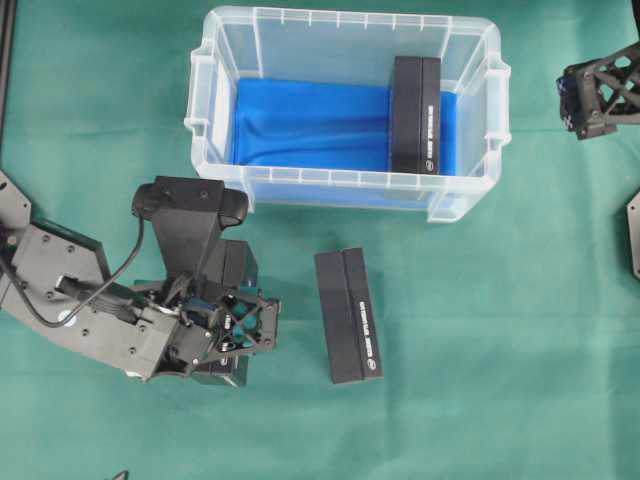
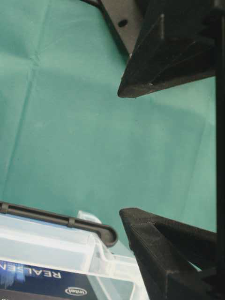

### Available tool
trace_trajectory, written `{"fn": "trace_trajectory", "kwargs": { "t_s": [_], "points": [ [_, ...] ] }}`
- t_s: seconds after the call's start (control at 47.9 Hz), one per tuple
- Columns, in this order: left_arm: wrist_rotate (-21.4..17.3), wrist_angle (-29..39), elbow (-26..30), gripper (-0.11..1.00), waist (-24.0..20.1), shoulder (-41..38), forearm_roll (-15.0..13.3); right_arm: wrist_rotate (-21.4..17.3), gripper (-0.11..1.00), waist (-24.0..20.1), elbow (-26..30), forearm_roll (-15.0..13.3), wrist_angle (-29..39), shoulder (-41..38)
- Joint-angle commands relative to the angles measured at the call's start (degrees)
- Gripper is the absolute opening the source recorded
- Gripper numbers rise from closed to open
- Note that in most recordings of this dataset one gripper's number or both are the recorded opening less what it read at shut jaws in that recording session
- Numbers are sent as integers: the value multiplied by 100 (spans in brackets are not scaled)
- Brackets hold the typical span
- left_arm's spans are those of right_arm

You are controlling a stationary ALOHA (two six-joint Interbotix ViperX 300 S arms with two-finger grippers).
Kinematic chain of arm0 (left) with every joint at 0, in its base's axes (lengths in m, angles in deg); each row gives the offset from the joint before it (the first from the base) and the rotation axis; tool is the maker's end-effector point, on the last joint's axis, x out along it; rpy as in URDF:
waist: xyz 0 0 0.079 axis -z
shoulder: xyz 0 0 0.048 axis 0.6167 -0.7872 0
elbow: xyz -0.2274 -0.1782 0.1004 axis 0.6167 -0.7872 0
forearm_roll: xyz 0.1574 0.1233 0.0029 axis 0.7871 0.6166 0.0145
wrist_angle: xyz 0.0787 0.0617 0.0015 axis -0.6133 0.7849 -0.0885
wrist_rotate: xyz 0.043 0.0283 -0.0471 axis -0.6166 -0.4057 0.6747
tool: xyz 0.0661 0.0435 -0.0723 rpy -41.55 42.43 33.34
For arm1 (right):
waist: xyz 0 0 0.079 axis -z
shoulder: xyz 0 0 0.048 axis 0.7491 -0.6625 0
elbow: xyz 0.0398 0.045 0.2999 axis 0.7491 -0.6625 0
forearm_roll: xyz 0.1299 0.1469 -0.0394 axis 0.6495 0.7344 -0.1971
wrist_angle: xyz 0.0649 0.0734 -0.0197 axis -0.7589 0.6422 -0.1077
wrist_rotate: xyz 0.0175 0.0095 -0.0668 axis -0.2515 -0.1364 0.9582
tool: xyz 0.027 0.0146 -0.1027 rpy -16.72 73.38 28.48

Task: Take out the box from the case.
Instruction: 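Carry the box toward the near left and lower it onto the cloth, then open the left gripper, release the box, and retract left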

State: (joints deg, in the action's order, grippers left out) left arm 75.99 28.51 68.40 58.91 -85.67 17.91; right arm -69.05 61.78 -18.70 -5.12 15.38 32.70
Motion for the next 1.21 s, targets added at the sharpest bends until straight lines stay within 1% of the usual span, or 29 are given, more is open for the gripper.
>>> {"fn": "trace_trajectory", "kwargs": {
  "t_s": [0.0, 0.334, 0.501, 0.521, 0.542, 0.605, 0.668, 0.709, 0.876, 1.189],
  "points": [
    [-18, -9, 70, 61, 9, 158, 9, -9, 92, -26, 53, -9, 0, 0],
    [-35, -70, 70, 61, 9, 167, -53, -18, 92, -62, 53, -9, 0, 0],
    [-53, -229, 70, 61, 9, 167, -97, -53, 92, -97, 53, -9, 0, 0],
    [-70, -264, 70, 63, 9, 158, -114, -53, 92, -97, 53, -9, 0, 0],
    [-70, -316, 62, 67, 18, 167, -132, -53, 92, -105, 53, -9, 0, 0],
    [-70, -492, 70, 83, 9, 167, -158, -53, 92, -114, 53, -9, 0, 0],
    [-62, -580, 70, 96, 18, 167, -158, -53, 92, -123, 53, -9, 0, 0],
    [-53, -589, 70, 99, 9, 167, -176, -53, 92, -123, 53, -9, 9, 0],
    [-35, -571, 70, 98, 0, 167, -246, -53, 92, -167, 53, -9, 0, 0],
    [-35, -571, 88, 98, -18, 167, -246, -44, 92, -176, 44, -9, 0, 0]
  ]
}}
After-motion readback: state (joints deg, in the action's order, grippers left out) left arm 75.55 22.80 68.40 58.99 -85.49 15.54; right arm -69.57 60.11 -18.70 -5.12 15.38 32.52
